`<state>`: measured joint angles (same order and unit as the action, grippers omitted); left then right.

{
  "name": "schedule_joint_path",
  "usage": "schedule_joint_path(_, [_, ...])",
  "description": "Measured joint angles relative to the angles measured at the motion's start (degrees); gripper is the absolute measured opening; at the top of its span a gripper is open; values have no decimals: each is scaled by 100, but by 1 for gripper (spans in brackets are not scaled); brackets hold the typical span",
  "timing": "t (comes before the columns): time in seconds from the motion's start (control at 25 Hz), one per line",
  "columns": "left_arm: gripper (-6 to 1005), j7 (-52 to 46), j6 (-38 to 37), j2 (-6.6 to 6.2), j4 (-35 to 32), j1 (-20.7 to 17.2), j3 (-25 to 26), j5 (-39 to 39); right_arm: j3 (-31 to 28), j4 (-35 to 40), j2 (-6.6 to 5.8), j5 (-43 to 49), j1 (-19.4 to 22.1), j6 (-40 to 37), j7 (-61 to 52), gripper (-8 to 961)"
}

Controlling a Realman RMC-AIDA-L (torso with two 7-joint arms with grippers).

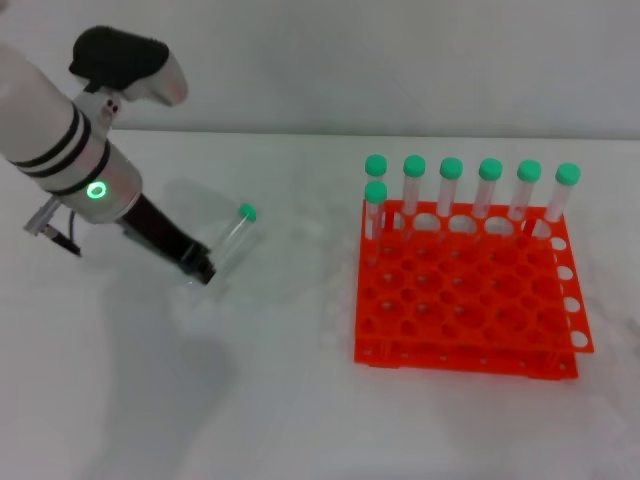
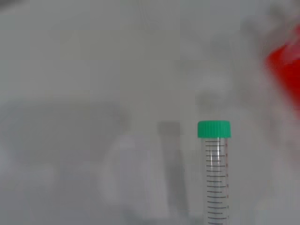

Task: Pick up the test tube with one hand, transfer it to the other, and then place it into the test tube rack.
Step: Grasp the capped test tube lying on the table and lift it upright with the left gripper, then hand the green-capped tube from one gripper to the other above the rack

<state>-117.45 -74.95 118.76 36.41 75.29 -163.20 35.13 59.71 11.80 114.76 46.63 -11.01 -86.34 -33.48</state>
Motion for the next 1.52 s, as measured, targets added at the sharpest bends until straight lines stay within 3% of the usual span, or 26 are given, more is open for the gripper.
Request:
schedule_joint_path(0.24, [186, 1487, -704, -2, 620, -328, -1, -1498, 28, 5, -42, 39, 26, -154, -223, 783])
schedule_joint_path(0.4, [186, 2717, -1469, -10, 991, -760, -1, -2449, 208, 7, -166, 60, 24, -324, -558, 779])
schedule_joint_path(0.76, [187, 4627, -3022, -15, 1257, -1503, -1, -3308, 1310, 23, -537, 71, -313, -760, -1555, 770])
schedule_joint_path(0.92, [187, 5109, -3583, -6, 1378, -1581, -1, -3415, 1942, 24, -591, 71, -607, -962, -2055, 766])
schedule_joint_path(1.12, [187, 5307, -3711, 16, 1285, -1503, -1, -3353, 2544, 25, -489, 68, -971, -1017, -2485, 761])
schedule_joint_path(1.36, [187, 5331, -3670, 21, 988, -1347, -1, -3351, 2720, 53, -107, 124, -1190, -1000, -2505, 756])
schedule_joint_path(1.52, [187, 5283, -3549, 27, 673, -1240, -1, -3338, 2760, 195, 33, 128, -1240, -882, -2469, 752])
